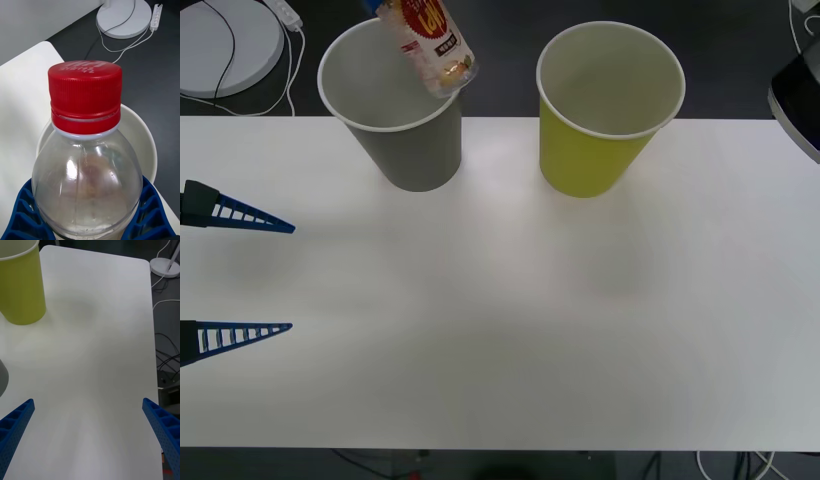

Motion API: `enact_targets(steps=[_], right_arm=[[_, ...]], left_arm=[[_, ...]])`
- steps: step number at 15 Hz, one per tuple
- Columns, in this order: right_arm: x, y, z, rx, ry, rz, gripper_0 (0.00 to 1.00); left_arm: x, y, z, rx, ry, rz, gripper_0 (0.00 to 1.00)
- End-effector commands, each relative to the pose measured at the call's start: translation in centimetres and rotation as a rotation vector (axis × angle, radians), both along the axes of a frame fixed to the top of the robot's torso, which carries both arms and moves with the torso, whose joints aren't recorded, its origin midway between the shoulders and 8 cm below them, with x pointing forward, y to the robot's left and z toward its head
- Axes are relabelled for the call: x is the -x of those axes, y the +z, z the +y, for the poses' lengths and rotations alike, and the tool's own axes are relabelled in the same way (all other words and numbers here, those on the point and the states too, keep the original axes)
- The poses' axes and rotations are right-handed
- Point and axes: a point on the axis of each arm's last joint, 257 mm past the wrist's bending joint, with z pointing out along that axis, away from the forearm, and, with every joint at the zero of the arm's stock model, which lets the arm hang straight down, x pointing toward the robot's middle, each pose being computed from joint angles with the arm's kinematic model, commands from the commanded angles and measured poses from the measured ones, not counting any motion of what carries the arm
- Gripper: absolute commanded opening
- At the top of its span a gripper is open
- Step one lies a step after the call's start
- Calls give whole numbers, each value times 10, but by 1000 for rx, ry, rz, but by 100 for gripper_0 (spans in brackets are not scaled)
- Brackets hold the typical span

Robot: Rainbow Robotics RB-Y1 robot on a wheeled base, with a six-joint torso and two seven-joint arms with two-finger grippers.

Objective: Put the can into the green bin and the plastic bottle into the gray bin

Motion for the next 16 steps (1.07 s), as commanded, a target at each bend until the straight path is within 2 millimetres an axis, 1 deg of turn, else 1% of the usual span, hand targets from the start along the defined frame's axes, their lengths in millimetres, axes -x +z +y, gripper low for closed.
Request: enact_targets(steps=[1, 8, 10, 13, 16], right_arm=[[-3, -2, 10, 8, -7, -14, 0], [-11, -7, 33, 54, -38, -65, 0], [-11, -8, 42, 50, -49, -73, 0], [-10, -12, 51, 59, -51, -77, 0], [-9, -14, 55, 63, -48, -80, 0]], left_arm=[[0, 0, 0, 0, 0, 0, 100], [0, 0, 0, 0, 0, 0, 100], [0, 0, 0, 0, 0, 0, 100], [0, 0, 0, 0, 0, 0, 100], [0, 0, 0, 0, 0, 0, 100]])
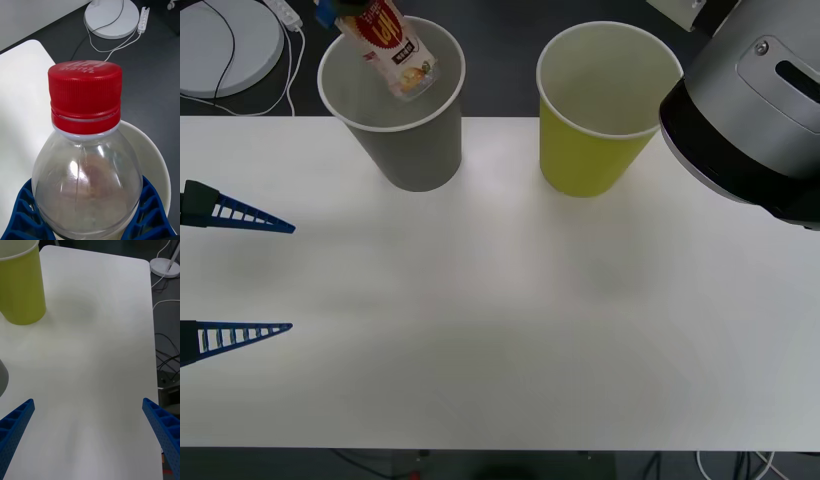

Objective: Put the can into the green bin and the plastic bottle into the gray bin

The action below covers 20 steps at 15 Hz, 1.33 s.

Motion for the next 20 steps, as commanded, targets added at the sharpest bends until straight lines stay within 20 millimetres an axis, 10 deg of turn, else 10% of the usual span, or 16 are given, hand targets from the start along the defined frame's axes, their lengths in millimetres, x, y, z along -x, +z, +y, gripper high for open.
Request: enact_targets(steps=[1, 4, 6, 20], right_arm=[[1, -1, 2, 1, 3, 1, 0], [3, 0, 4, -4, 7, 4, 0], [3, -1, 4, -5, 6, 6, 100], [5, -1, 7, -14, 12, 16, 100]], left_arm=[[0, 0, 0, 0, 0, 0, 100], [0, 0, 0, 0, 0, 0, 100], [0, 0, 0, 0, 0, 0, 100], [0, 0, 0, 0, 0, 0, 100]])
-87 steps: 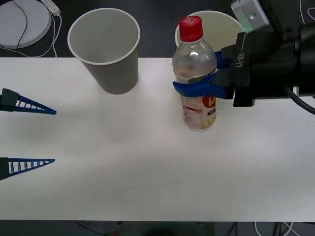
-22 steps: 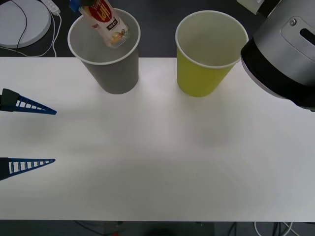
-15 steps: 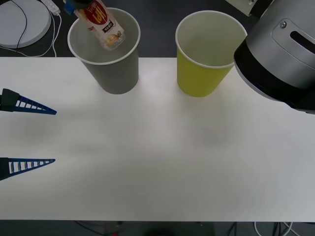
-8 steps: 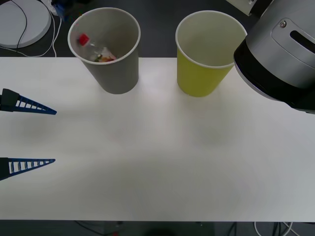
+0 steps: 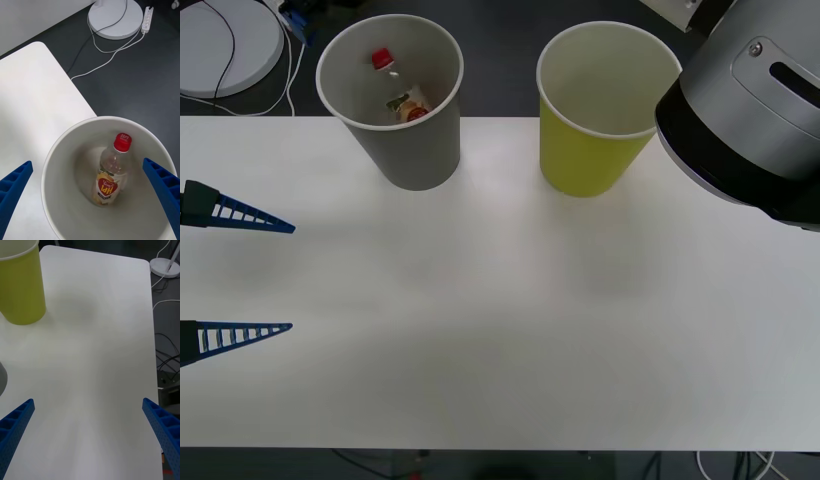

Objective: Put the can into the green bin and the plastic bottle into the gray bin

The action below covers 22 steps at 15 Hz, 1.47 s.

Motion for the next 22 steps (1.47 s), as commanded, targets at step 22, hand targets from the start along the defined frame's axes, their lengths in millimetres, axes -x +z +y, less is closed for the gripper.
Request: enact_targets(steps=[22], right_arm=[[21, -15, -103, -48, 176, -16, 100]], left_arm=[[0, 0, 0, 0, 0, 0, 100]])
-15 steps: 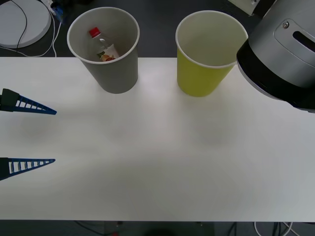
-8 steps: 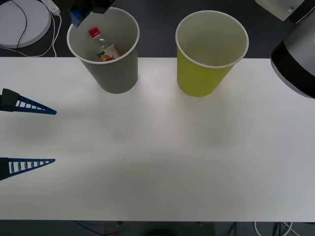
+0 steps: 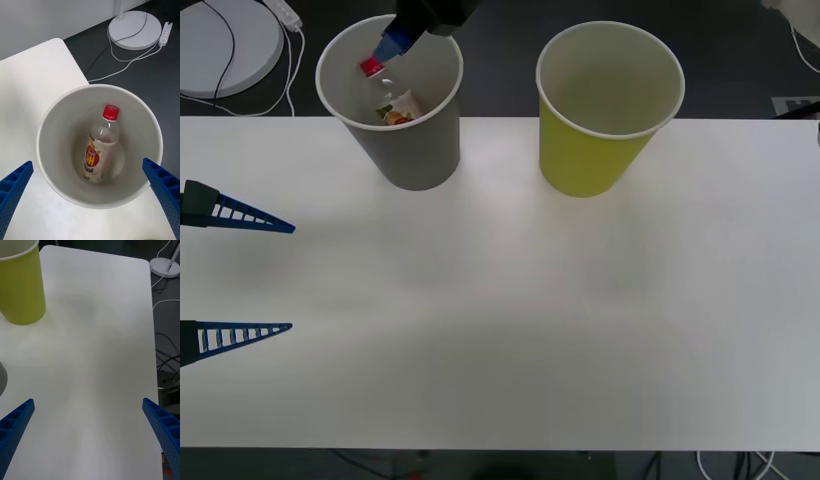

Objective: Put the can into the green bin and the plastic bottle into the gray bin

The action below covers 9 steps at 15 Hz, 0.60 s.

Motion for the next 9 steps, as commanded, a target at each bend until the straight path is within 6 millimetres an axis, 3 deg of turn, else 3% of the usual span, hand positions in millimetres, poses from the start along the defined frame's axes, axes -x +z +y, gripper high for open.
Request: enact_targets(steps=[1, 9], right_arm=[[8, -4, -24, -5, 36, -17, 100], [46, -19, -106, -27, 107, -79, 100]], left_arm=[[0, 0, 0, 0, 0, 0, 100], [0, 0, 0, 0, 0, 0, 100]])
